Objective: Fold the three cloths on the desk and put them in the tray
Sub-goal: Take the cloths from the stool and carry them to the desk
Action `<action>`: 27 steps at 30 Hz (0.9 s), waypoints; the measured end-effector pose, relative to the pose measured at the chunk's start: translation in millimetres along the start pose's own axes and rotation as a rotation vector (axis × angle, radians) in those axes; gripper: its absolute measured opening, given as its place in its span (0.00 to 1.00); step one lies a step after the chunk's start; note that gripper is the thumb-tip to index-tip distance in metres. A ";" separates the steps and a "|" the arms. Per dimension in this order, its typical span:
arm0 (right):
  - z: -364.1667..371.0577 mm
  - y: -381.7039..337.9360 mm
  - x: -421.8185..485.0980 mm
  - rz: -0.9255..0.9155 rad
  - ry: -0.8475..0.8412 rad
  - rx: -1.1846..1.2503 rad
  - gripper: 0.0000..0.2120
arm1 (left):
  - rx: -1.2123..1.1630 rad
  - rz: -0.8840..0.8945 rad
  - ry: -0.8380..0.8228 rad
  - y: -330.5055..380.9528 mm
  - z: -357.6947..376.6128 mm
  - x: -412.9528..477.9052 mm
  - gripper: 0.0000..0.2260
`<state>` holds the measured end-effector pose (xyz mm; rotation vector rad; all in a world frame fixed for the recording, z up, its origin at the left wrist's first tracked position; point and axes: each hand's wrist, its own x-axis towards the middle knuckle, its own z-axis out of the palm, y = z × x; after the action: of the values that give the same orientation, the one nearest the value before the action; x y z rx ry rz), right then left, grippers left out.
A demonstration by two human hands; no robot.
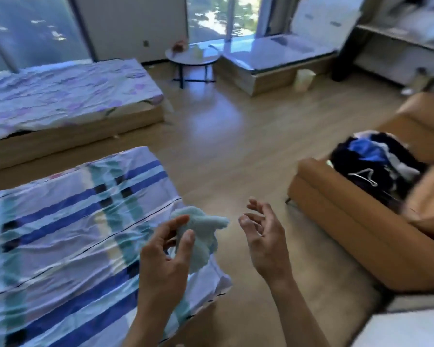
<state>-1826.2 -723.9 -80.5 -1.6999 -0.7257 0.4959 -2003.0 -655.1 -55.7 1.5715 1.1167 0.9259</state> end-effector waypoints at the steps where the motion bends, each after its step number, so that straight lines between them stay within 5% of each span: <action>1: -18.3 2.8 4.5 0.013 0.059 0.009 0.15 | -0.001 0.016 -0.055 7.3 19.9 5.6 0.11; 11: -138.8 24.8 58.5 0.061 0.390 0.013 0.16 | -0.030 0.109 -0.339 52.9 177.4 63.0 0.11; 27: -271.4 73.4 338.8 0.026 0.472 -0.033 0.18 | -0.074 0.144 -0.436 115.1 414.2 255.1 0.11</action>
<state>-1387.4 -690.7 -67.9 -1.7693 -0.3705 0.0884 -1517.6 -537.7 -35.3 1.7044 0.6634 0.6626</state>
